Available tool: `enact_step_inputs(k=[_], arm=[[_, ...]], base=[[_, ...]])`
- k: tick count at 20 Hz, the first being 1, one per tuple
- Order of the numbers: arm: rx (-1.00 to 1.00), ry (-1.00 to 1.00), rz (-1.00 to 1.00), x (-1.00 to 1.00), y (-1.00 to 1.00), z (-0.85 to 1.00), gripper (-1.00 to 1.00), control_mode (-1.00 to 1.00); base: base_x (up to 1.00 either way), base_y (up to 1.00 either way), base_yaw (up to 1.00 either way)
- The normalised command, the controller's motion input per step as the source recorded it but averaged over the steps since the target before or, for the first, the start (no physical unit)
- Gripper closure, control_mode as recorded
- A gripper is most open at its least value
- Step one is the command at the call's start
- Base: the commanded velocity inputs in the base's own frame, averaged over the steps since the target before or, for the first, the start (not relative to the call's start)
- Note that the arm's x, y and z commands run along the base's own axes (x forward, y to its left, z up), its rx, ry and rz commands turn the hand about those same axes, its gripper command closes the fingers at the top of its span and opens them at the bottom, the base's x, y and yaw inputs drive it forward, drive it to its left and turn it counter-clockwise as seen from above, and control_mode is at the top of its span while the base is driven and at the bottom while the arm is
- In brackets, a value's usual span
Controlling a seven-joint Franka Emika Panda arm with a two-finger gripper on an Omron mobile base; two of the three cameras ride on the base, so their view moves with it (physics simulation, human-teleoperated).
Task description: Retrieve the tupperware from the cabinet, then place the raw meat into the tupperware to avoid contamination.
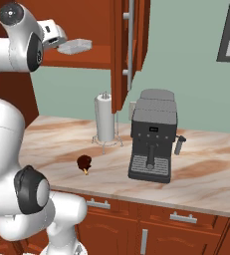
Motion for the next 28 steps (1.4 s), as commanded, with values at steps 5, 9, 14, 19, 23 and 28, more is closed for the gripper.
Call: enact_step_inputs(k=[5, 9, 14, 19, 23, 28], arm=[[0.0, 0.0, 0.0, 0.23, 0.0, -0.02, -1.0, -1.0], [0.0, 0.01, 0.0, 0.22, 0.0, -0.03, -1.0, -1.0], [0.0, 0.0, 0.0, 0.2, 0.03, -0.03, -1.0, -1.0], [0.01, 0.0, 0.0, 0.18, 0.04, -0.05, -1.0, -1.0], [0.01, 0.0, 0.0, 0.17, 0.05, -0.06, -1.0, -1.0], [0.01, 0.0, 0.0, 0.18, 0.04, -0.01, -1.0, -1.0]], base=[[0.0, 0.0, 0.0], [0.0, 0.0, 0.0], [0.0, 0.0, 0.0], [0.0, 0.0, 0.0], [0.0, 0.0, 0.0], [0.0, 0.0, 0.0]])
